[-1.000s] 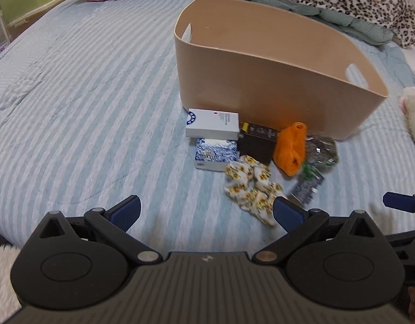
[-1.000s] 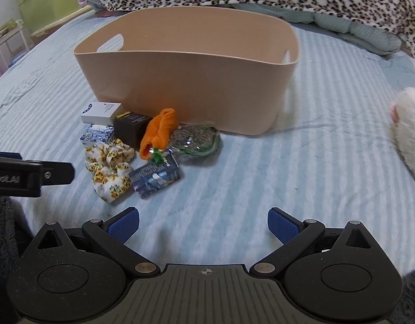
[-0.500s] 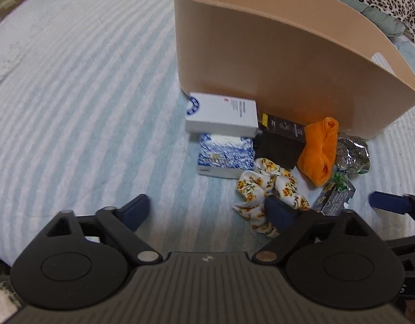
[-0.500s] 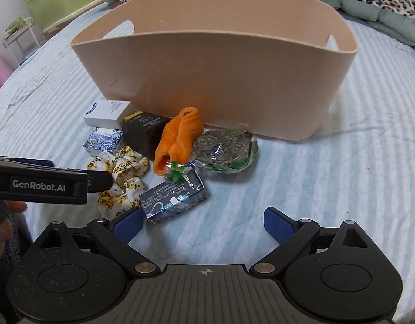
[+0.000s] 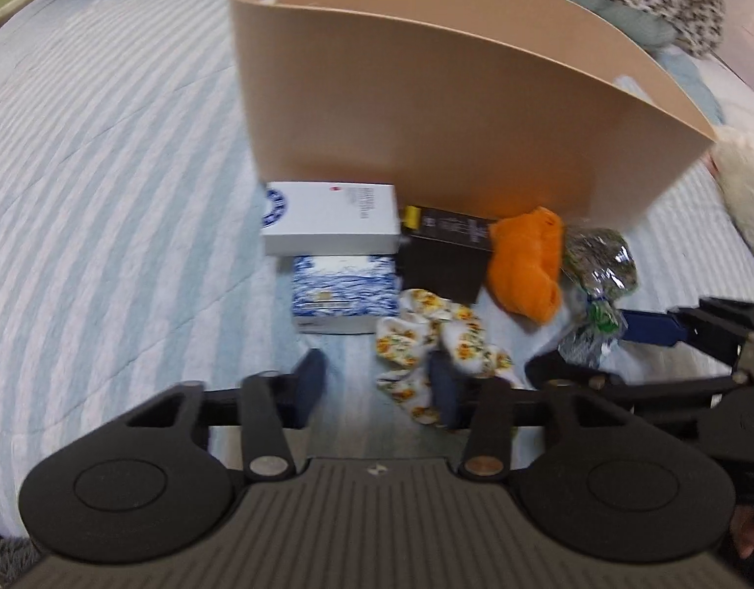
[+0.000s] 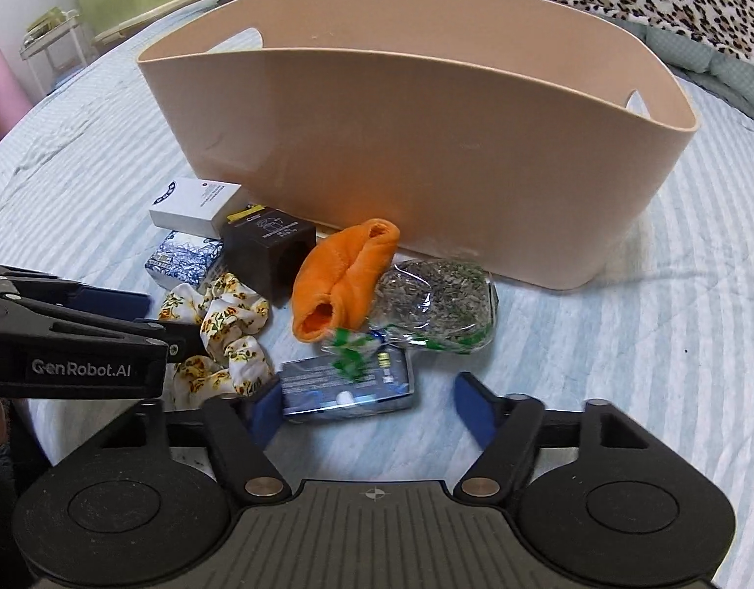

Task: Organize objects
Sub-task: 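Grasp the dark card pack with the right tool while the left tool grasps the floral scrunchie, then lift both items over the basket and open both tools to drop them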

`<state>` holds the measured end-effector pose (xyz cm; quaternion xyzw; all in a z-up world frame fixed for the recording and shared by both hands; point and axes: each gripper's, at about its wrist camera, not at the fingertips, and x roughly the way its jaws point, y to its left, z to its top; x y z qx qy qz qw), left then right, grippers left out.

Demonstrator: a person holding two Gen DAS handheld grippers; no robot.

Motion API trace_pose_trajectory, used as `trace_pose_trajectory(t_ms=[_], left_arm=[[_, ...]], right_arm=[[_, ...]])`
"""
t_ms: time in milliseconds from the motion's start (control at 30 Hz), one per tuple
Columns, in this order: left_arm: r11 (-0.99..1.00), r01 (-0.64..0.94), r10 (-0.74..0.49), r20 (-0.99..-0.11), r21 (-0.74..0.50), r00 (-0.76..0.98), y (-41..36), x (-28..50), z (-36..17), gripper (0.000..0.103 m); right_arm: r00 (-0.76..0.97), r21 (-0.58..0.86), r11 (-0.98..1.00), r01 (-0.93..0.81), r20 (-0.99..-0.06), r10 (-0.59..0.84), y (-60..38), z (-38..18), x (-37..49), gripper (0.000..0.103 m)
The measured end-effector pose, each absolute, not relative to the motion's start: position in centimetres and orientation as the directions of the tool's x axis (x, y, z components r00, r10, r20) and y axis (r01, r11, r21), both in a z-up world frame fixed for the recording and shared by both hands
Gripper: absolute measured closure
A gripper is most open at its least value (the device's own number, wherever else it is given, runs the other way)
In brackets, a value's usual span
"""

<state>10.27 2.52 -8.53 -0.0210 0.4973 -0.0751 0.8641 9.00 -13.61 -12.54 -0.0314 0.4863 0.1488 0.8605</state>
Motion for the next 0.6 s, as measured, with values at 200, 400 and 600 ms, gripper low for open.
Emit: trace_pose_trajectory(t_ms=[200, 400, 600], left_arm=[[0.981, 0.136, -0.189, -0.846, -0.139, 0.498, 2.6, 9.4, -8.6, 0.095], [0.98, 0.128, -0.198, -0.846, -0.155, 0.495, 3.0, 8.4, -7.7, 0.098], [0.982, 0.123, -0.189, -0.82, -0.145, 0.54, 3.0, 7.0, -5.4, 0.098]], right_arm=[[0.484, 0.097, 0.962, -0.254, -0.849, 0.213, -14.3, -12.3, 8.3, 0.055], [0.471, 0.136, 0.959, -0.247, -0.848, 0.242, -14.7, -11.9, 7.5, 0.055], [0.474, 0.19, 0.953, -0.235, -0.834, 0.283, -16.1, -10.8, 6.2, 0.055]])
